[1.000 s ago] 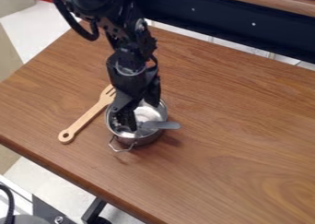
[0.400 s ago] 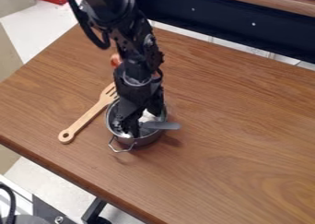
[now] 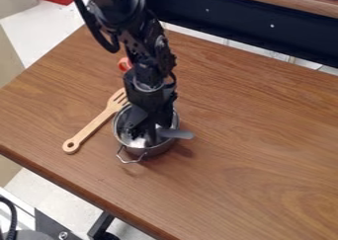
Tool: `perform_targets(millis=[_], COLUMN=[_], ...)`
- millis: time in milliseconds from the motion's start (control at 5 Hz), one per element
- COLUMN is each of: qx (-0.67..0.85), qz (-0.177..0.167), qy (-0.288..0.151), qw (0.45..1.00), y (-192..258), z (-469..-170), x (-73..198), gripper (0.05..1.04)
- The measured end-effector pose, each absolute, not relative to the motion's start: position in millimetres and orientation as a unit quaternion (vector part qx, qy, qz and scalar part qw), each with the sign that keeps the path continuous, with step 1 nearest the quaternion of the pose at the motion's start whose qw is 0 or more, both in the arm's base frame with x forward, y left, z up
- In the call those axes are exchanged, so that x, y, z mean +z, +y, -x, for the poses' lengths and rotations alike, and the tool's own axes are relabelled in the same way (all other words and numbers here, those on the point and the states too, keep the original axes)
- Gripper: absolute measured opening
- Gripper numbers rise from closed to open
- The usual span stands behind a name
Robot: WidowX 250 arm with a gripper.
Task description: Move the knife to the right of the silver pot
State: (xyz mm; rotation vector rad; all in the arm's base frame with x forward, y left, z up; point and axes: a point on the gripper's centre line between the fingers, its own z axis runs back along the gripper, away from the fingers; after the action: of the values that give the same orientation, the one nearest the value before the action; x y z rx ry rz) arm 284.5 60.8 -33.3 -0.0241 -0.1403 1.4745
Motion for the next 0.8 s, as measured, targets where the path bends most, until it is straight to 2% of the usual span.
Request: perform_targets(millis=[200, 600, 800], qx=[0.675, 0.673, 0.661], qz=[0.011, 0.013, 0.044], qy=[-0.053, -0.021, -0.010], qw=[0.735, 0.739, 0.749], y=[62, 58, 58], z=[-282, -277, -286], x=[-33, -31, -3], gripper=[0.247, 0.244, 0.244])
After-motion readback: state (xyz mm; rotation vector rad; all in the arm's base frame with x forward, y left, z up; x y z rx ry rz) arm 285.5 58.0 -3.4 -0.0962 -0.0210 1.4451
